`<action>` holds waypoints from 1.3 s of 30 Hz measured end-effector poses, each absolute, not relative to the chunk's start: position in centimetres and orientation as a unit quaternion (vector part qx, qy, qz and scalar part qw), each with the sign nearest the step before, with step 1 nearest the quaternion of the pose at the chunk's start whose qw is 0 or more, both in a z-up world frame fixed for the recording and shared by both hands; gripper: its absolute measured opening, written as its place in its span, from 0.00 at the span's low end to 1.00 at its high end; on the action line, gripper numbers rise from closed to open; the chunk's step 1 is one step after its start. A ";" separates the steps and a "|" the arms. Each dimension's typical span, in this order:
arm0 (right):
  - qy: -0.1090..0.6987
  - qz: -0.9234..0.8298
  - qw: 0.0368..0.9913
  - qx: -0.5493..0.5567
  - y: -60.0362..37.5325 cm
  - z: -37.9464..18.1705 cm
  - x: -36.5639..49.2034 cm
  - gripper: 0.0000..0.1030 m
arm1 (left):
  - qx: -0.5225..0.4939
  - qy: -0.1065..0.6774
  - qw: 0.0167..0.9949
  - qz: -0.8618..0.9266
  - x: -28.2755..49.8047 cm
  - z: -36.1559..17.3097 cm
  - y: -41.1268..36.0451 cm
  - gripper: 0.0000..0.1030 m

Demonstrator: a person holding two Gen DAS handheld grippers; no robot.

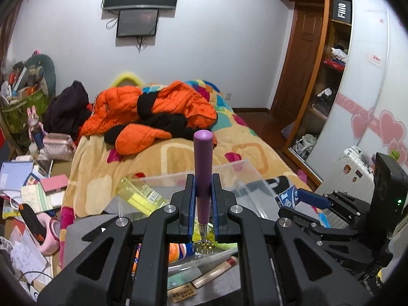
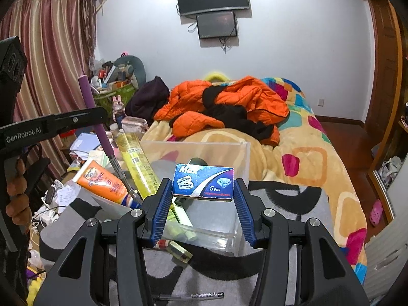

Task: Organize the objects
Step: 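Lower both held items into the clear box and open both tools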

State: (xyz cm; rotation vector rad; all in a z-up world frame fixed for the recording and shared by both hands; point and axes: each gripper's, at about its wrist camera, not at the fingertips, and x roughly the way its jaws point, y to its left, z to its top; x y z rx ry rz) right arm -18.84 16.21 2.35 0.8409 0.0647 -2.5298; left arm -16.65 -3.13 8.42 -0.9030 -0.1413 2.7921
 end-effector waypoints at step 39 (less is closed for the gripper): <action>0.084 -0.888 0.238 0.385 10.7 -2.5 -22.7 0.44 | -0.375 -0.017 0.038 0.926 -19.1 1.8 -6.1 0.44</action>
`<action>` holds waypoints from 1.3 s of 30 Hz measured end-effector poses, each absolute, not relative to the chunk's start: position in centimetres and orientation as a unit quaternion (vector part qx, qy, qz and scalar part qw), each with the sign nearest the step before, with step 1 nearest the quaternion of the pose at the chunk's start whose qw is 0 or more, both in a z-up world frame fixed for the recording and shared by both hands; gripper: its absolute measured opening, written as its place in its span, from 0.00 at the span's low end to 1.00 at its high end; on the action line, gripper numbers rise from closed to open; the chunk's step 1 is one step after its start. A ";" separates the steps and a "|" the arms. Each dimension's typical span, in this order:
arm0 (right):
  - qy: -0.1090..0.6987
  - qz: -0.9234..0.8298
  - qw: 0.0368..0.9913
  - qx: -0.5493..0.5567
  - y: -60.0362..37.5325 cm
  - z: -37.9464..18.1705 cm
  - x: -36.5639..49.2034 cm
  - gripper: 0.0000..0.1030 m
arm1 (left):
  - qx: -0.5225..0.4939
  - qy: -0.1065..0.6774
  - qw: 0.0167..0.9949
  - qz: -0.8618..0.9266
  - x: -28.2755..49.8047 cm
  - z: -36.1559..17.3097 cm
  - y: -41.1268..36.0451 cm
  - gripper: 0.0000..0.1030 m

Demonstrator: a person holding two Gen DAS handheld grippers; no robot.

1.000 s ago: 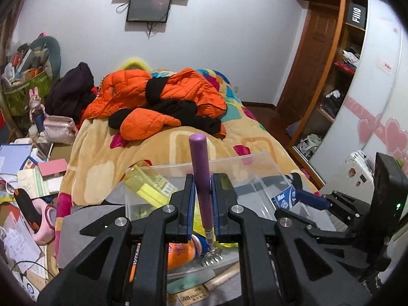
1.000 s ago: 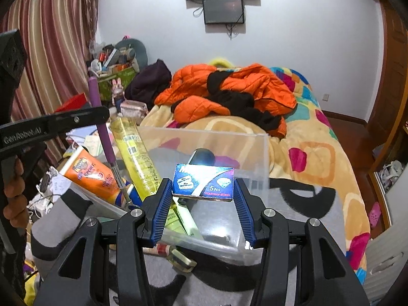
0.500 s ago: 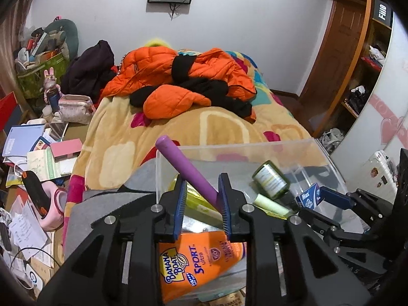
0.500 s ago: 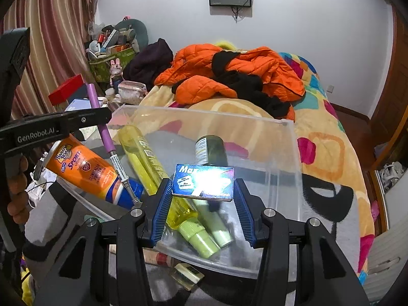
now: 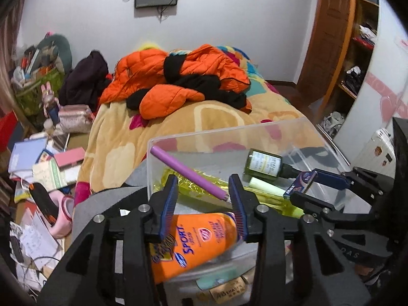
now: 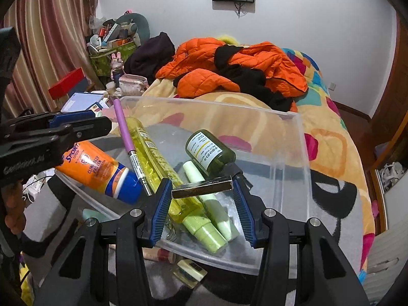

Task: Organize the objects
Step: 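Lower both held items into the clear box and open both tools, then grasp the small brown bead with the left tool while the right grasps the green square jar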

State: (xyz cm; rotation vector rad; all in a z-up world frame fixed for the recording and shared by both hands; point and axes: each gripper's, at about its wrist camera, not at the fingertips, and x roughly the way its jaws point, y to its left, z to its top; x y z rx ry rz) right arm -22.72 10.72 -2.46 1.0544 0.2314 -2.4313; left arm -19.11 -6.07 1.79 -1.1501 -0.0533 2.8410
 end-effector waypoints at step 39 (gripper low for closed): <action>0.034 -0.905 0.223 0.360 17.3 -1.9 -14.6 0.56 | -0.388 -0.035 0.020 0.921 -9.0 -2.1 -5.9 0.76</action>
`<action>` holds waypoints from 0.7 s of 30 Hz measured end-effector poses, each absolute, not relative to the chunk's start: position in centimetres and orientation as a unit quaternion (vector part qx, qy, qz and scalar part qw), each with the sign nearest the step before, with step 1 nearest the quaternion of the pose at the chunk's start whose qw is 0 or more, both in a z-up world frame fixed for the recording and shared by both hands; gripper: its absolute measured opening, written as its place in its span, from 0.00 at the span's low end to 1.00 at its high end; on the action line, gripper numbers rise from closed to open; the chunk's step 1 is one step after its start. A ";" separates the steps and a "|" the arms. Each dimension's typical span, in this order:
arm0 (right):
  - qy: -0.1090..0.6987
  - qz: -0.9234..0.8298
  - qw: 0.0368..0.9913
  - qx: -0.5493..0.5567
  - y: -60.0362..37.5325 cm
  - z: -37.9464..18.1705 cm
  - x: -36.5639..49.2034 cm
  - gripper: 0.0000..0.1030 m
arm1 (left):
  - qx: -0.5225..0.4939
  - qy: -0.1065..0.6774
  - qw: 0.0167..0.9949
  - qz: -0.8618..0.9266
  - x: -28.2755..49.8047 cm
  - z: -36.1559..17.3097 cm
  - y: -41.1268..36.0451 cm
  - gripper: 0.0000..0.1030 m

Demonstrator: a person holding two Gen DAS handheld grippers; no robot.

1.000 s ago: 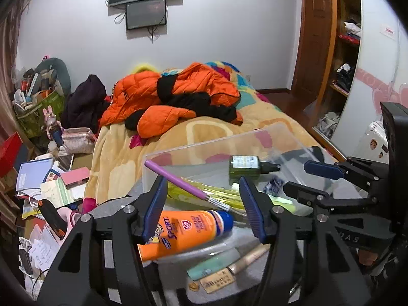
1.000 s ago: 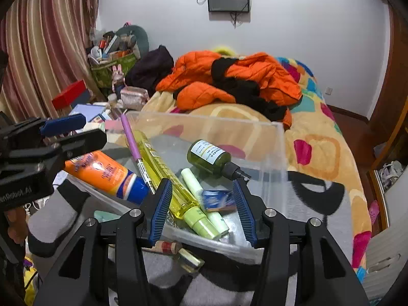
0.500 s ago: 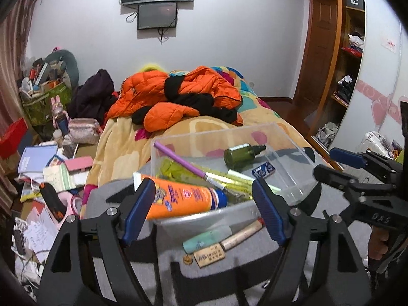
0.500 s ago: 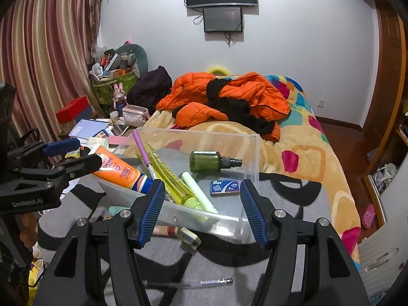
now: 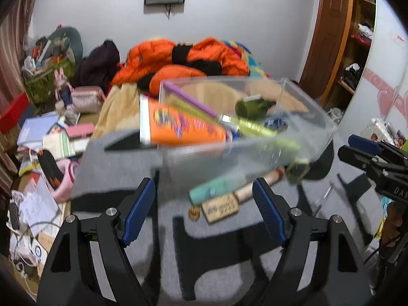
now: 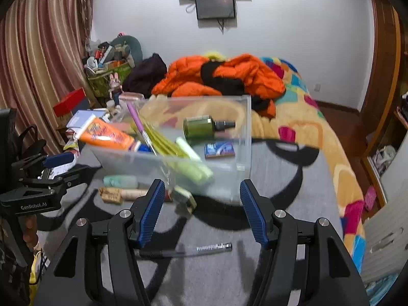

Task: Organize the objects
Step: 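Grasp the small brown bead with the left tool while the right grasps the green square jar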

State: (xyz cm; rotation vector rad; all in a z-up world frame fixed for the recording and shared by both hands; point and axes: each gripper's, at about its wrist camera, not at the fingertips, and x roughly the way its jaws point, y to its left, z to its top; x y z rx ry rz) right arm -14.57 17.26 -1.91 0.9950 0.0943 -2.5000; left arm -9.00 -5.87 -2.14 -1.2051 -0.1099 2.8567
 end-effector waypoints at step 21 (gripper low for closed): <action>0.057 -0.881 0.218 0.416 12.9 -7.0 -16.5 0.50 | -0.419 -0.027 0.034 0.907 -9.5 -6.8 -7.7 0.46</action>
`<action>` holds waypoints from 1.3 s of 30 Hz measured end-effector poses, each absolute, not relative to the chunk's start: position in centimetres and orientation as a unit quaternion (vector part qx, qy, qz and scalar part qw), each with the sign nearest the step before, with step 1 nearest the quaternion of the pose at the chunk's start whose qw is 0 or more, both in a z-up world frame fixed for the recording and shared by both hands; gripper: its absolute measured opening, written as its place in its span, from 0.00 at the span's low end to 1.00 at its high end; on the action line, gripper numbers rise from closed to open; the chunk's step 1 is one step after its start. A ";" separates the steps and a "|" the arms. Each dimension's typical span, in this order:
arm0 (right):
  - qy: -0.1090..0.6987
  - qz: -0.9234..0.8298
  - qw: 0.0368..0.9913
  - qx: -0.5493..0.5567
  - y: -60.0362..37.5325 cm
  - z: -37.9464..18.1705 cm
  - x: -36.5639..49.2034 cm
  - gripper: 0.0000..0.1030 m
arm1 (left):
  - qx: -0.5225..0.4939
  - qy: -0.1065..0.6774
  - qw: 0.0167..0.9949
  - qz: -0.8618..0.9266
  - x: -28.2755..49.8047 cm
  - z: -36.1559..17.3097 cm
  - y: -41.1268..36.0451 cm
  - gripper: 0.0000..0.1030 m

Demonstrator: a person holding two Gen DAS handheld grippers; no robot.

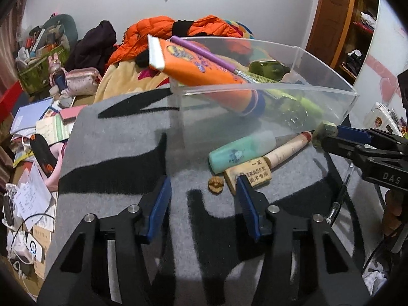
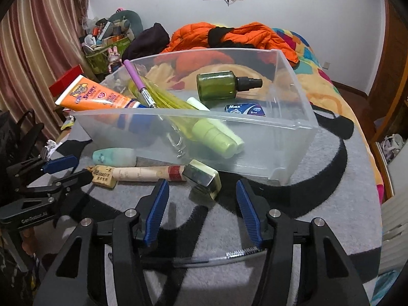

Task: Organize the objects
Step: 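Grasp the small brown bead with the left tool while the right grasps the green square jar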

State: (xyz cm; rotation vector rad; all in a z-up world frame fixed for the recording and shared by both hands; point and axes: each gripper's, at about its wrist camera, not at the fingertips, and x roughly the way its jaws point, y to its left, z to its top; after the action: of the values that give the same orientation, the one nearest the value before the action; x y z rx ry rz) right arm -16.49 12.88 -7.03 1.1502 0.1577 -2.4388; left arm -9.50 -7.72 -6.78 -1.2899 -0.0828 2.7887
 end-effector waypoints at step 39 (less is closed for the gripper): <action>0.024 -0.901 0.206 0.381 15.1 -4.1 -15.9 0.25 | -0.378 -0.039 0.049 0.924 -7.8 -4.1 -7.0 0.12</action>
State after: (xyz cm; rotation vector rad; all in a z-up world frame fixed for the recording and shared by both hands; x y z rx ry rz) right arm -15.94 15.14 -4.12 1.0609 0.0668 -2.5120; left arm -7.81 -6.98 -4.12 -1.1509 -0.1184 2.8155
